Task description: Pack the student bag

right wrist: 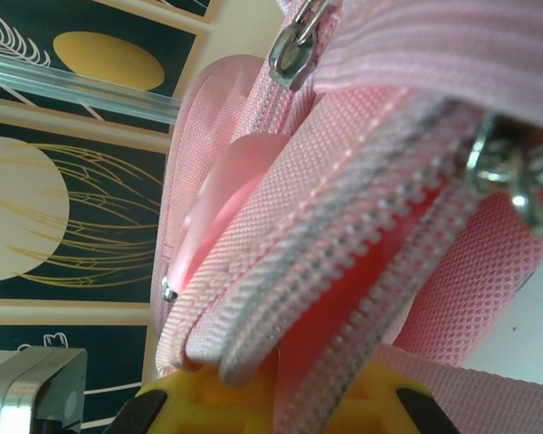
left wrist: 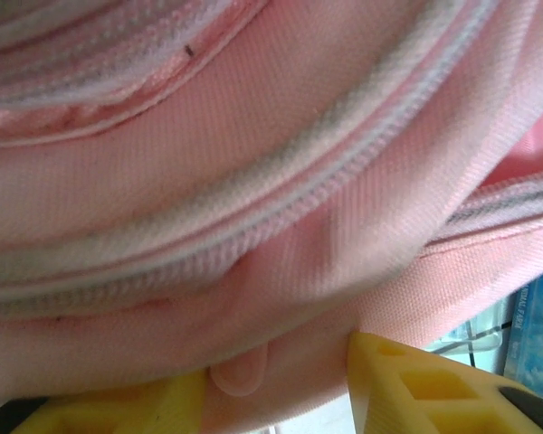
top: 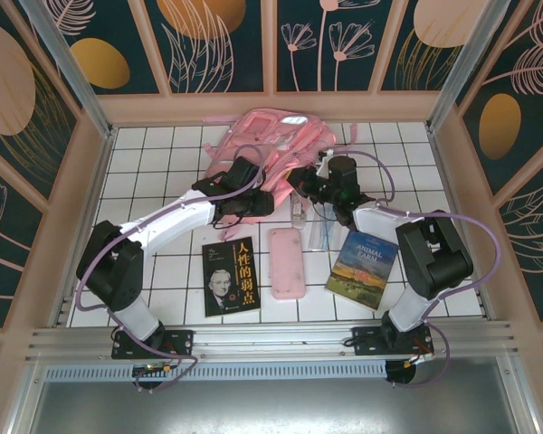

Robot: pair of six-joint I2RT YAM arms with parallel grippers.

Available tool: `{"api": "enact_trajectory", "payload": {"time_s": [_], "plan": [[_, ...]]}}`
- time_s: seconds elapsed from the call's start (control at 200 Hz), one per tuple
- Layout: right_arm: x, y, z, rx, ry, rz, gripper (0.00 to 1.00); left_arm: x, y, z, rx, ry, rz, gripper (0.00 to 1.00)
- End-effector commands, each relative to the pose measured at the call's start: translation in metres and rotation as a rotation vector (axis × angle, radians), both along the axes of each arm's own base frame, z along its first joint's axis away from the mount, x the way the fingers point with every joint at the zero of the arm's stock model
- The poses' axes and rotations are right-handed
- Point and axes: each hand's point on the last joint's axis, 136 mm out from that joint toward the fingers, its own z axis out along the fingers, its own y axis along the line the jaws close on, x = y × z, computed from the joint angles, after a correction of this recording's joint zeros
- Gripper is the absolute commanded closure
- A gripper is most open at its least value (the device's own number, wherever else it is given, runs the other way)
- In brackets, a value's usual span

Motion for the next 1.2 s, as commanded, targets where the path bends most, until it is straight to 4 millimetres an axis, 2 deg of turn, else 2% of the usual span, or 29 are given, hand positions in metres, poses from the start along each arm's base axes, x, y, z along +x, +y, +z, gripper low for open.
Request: {"api": "enact_trajectory", "payload": {"time_s": [0.0, 0.15, 0.19, 0.235, 0.275, 0.365, 0.43, 0.455, 0.65, 0.906, 0.966, 1.076, 1.196], "plan": [[0.003, 0.005, 0.057, 0.077, -0.177, 0.006, 1.0, 0.006, 0.006, -0.029, 0.069, 0.016, 0.022, 0.57], [-0.003, 0.002, 0.065, 0.078, -0.2, 0.007, 1.0, 0.027, 0.016, -0.029, 0.157, -0.068, 0.06, 0.77], [-0.004, 0.001, 0.065, 0.072, -0.203, 0.003, 1.0, 0.031, 0.018, -0.025, 0.167, -0.086, 0.069, 0.83], [-0.004, -0.002, 0.065, 0.061, -0.207, -0.004, 1.0, 0.034, 0.02, -0.019, 0.173, -0.108, 0.08, 0.96], [-0.003, -0.006, 0.062, 0.049, -0.206, -0.017, 1.0, 0.036, 0.023, -0.014, 0.18, -0.126, 0.094, 1.0], [-0.001, -0.015, 0.057, 0.039, -0.196, -0.043, 1.0, 0.035, 0.036, -0.003, 0.214, -0.161, 0.119, 1.0], [0.004, -0.026, 0.053, 0.031, -0.19, -0.071, 1.0, 0.03, 0.048, -0.011, 0.262, -0.151, 0.126, 1.0], [0.005, -0.03, 0.052, 0.029, -0.189, -0.08, 1.0, 0.028, 0.054, -0.002, 0.261, -0.165, 0.135, 1.0], [0.011, -0.046, 0.055, 0.013, -0.202, -0.113, 1.0, 0.013, 0.097, -0.02, 0.322, -0.109, 0.174, 1.0], [0.021, -0.064, 0.049, -0.007, -0.194, -0.159, 1.0, 0.028, 0.167, -0.023, 0.409, -0.121, 0.288, 1.0], [0.025, -0.072, 0.048, -0.02, -0.197, -0.176, 1.0, 0.03, 0.176, -0.024, 0.425, -0.123, 0.292, 1.0], [0.037, -0.093, 0.045, -0.049, -0.197, -0.219, 1.0, 0.031, 0.17, -0.018, 0.411, -0.126, 0.242, 1.0], [0.052, -0.101, 0.044, -0.055, -0.196, -0.219, 1.0, 0.027, 0.134, 0.001, 0.218, -0.131, 0.151, 1.0]]}}
